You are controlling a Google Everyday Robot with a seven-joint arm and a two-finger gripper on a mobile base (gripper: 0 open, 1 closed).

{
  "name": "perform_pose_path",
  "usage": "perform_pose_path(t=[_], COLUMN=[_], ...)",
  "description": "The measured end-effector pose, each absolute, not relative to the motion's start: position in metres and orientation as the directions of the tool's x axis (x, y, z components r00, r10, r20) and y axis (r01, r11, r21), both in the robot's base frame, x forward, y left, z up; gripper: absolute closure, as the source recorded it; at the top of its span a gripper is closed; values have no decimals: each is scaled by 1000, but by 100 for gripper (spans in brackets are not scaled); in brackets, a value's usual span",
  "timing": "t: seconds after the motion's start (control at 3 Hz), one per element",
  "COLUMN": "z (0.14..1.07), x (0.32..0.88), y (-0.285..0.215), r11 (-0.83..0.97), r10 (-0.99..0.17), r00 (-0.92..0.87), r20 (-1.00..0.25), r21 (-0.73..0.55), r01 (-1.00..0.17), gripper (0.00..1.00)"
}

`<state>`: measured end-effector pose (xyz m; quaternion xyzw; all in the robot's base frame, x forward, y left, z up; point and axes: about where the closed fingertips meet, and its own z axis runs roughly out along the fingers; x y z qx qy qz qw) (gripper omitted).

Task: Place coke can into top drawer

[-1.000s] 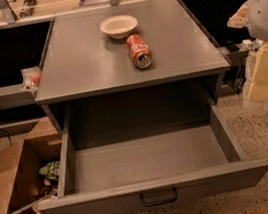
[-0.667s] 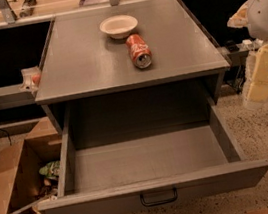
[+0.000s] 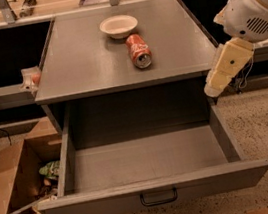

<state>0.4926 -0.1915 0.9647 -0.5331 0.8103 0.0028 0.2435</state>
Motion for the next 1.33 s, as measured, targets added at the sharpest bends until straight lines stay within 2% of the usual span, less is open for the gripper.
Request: perform_pose_path(t=[0.67,1.33], z=[954,937], x=[569,630], y=[-157,-138], r11=[562,676], r10=[-758,-653], r00=[-381,-472], r20=[-530,-592], r21=[-231,-174], r01=[-795,-716], gripper=[0,0])
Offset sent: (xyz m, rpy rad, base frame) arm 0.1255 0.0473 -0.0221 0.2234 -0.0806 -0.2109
